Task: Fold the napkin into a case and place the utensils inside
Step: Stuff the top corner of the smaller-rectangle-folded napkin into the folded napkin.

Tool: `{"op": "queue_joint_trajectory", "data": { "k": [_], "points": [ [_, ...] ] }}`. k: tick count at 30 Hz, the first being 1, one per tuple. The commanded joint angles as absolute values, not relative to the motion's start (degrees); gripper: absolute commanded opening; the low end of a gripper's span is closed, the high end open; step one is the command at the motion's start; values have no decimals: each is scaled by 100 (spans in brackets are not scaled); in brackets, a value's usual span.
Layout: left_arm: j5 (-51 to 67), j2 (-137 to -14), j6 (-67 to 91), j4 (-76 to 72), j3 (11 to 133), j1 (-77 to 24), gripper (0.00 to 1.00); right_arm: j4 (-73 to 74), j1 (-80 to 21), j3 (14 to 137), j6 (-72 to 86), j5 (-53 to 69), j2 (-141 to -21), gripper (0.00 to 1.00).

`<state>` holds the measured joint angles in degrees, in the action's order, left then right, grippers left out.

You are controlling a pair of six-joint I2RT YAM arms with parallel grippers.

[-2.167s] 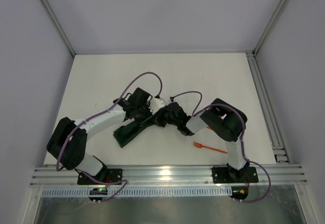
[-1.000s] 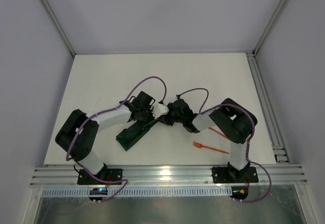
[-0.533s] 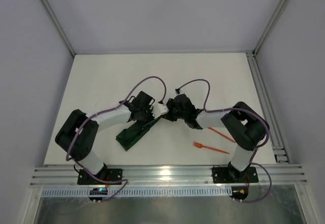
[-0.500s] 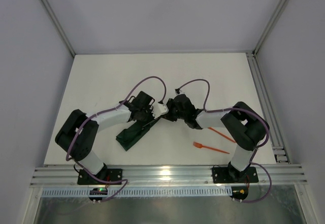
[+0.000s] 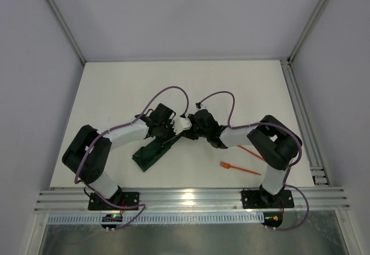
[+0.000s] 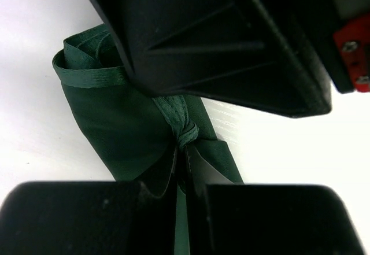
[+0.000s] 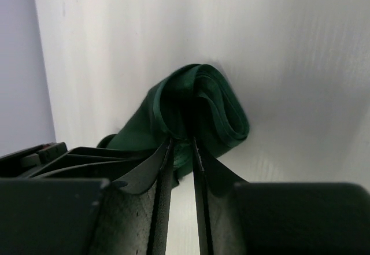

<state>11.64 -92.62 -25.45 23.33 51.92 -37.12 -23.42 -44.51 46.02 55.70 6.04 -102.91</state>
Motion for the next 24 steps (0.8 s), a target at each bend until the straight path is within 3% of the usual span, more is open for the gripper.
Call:
{"op": "queue_joint_trajectory", "data": {
  "k": [1,17,24],
  "points": [
    [1309,-9115,-2452,2250,5089,-3771,4,-3943,-4606,4527,5888,615,-10213,23],
    [1266,-8982,-2426,2153,5019,-3770,5,-3902,-4579,3683,5678,193,-9493,23],
    [1266,-8982,-2417,2162,5019,-3771,5,-3999,-4641,3858,5405,448,-9457,23]
  ]
}}
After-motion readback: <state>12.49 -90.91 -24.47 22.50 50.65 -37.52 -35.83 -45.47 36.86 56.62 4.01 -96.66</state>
